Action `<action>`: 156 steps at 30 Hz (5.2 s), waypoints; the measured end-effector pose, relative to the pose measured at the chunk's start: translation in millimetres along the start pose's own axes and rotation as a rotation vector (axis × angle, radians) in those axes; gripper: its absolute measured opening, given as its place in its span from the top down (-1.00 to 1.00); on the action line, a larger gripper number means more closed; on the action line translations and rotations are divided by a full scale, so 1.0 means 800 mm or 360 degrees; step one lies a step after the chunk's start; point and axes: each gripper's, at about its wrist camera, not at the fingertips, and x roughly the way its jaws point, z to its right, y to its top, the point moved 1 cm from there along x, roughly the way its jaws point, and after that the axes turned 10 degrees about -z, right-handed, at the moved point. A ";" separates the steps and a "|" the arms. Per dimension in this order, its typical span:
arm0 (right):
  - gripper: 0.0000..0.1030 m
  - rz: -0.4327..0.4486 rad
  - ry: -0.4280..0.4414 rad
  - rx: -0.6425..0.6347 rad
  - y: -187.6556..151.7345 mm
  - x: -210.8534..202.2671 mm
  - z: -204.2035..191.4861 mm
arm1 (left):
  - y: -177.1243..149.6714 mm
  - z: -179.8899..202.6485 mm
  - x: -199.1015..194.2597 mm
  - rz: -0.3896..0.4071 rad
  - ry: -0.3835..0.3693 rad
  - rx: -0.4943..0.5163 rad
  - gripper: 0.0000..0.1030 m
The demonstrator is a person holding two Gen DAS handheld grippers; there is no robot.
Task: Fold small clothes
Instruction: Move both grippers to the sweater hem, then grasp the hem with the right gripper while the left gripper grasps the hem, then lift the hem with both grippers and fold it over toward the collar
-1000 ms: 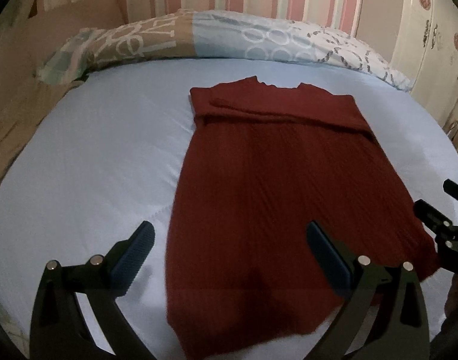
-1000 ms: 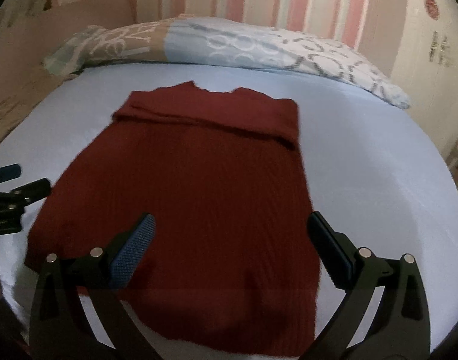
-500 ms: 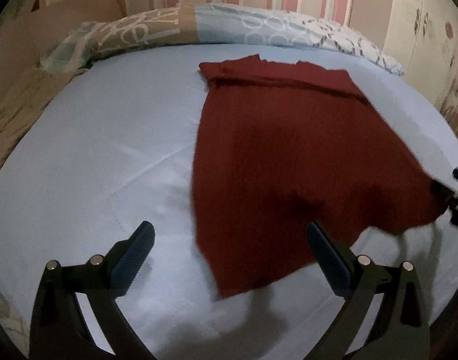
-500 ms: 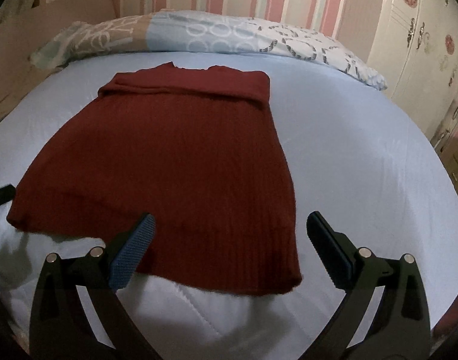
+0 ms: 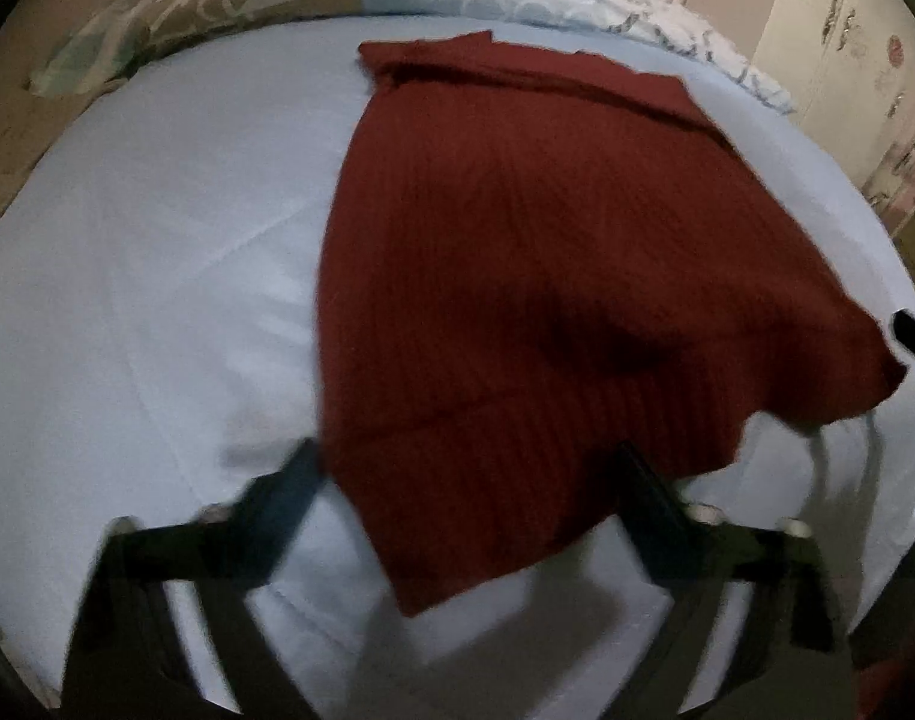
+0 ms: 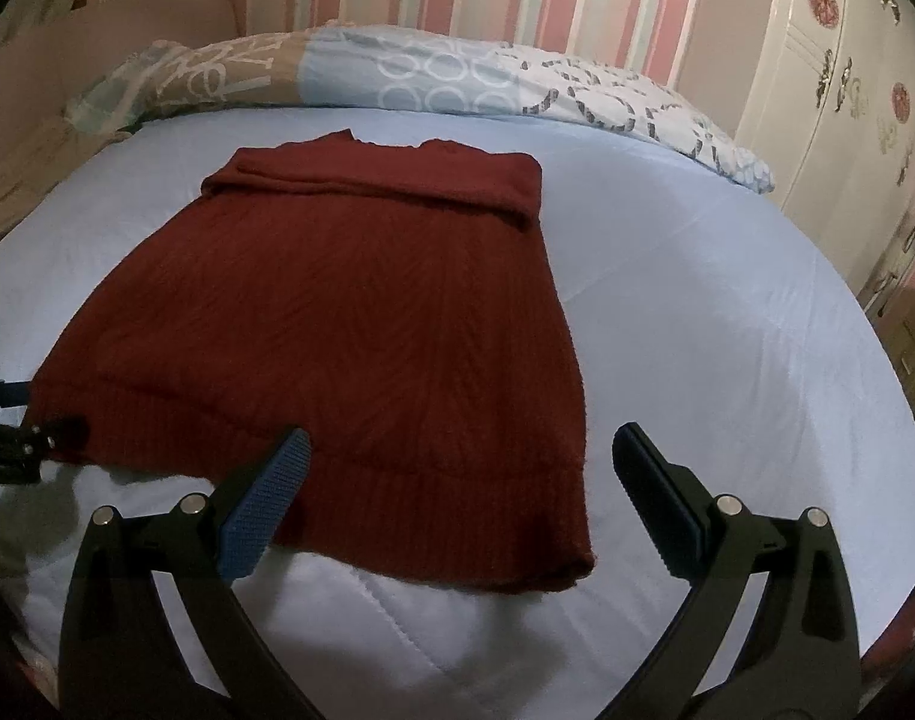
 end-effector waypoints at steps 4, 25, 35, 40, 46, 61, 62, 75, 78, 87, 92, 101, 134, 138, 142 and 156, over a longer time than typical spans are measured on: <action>-0.94 -0.0077 -0.0008 0.0017 -0.004 0.013 0.008 | 0.002 0.001 -0.008 0.0019 0.0005 0.0036 -0.56; 0.73 -0.0183 0.0392 0.0272 -0.010 0.012 0.040 | 0.004 0.000 -0.007 -0.0014 0.0131 0.0082 0.51; 0.74 -0.0334 0.0302 0.0241 -0.022 0.024 0.057 | 0.000 -0.019 -0.023 -0.0101 0.0158 0.0136 0.62; 0.46 -0.0350 0.0213 0.0139 -0.051 0.050 0.043 | -0.013 -0.010 -0.007 -0.0085 0.0283 0.0183 0.40; -0.66 -0.0115 0.0170 0.0202 -0.064 0.014 0.064 | -0.020 -0.014 -0.031 -0.0006 0.0331 0.0155 -0.27; -0.67 -0.0326 0.0206 0.0267 -0.031 0.077 0.058 | 0.002 -0.016 0.005 -0.0102 0.0182 0.0023 -0.53; -0.54 -0.0347 0.0242 0.0272 -0.033 0.081 0.058 | 0.000 -0.014 0.005 -0.0105 0.0183 0.0019 -0.53; 0.44 -0.0397 0.0263 0.0127 -0.039 0.080 0.025 | 0.006 0.014 0.009 -0.0152 0.0129 0.0083 0.57; 0.56 -0.0393 0.0295 0.0126 -0.039 0.082 0.024 | 0.009 0.021 0.012 -0.0153 0.0172 0.0104 0.57; 0.75 -0.0272 0.0312 0.0075 -0.039 0.060 0.028 | 0.005 0.009 -0.003 -0.0072 0.0103 0.0077 0.69; 0.75 -0.0198 0.0305 0.0029 -0.040 0.036 0.028 | -0.005 0.004 -0.022 -0.0013 0.0097 0.0059 0.70; 0.75 -0.0117 0.0323 -0.0051 -0.054 -0.007 0.020 | -0.028 -0.005 -0.050 0.0046 0.0089 0.0041 0.70; 0.75 -0.0134 0.0504 0.0337 0.300 0.193 0.079 | 0.373 -0.018 0.041 0.0263 0.0312 0.0142 0.70; 0.75 -0.0241 0.0481 0.0358 0.298 0.253 0.075 | 0.380 -0.030 0.103 0.0156 0.0347 0.0165 0.69; 0.74 -0.0255 0.0469 0.0338 0.292 0.274 0.072 | 0.378 -0.027 0.117 0.0187 0.0391 0.0230 0.69; -0.81 0.0070 0.0482 0.0085 0.291 0.190 0.086 | 0.375 -0.068 0.042 0.0358 0.0290 0.0183 -0.69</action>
